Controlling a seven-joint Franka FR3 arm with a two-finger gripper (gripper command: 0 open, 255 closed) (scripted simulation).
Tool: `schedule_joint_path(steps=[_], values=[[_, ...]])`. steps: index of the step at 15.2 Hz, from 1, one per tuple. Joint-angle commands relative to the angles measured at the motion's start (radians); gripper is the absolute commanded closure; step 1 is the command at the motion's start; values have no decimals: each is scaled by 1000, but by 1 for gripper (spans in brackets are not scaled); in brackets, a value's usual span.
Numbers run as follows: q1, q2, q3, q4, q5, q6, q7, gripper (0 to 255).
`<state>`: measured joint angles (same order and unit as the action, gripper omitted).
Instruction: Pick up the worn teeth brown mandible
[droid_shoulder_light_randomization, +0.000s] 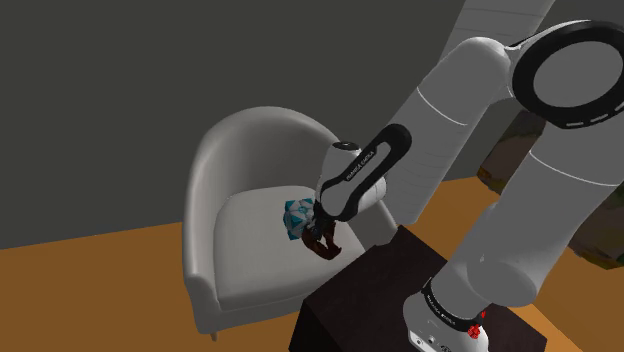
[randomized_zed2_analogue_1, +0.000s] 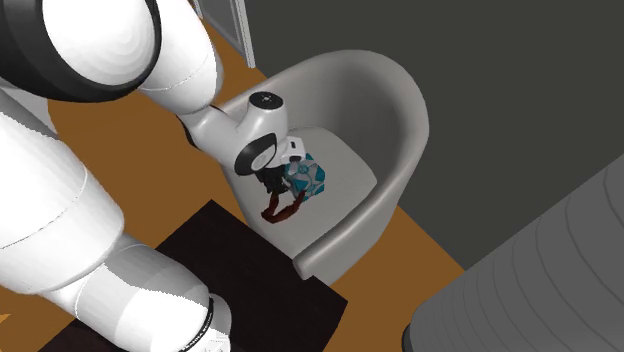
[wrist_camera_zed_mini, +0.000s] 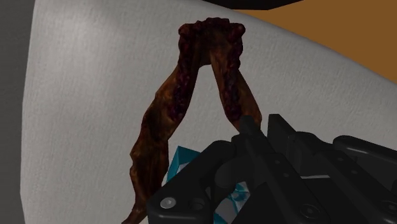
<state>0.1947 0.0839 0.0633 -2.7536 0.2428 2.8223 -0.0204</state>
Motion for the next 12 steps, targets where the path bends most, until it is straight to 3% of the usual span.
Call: schedule_joint_path(steps=[1, 12], values=[[1, -39, -5, -4, -16, -36, 13, 255], [-8, -215, -10, -4, -69, -211, 62, 255]])
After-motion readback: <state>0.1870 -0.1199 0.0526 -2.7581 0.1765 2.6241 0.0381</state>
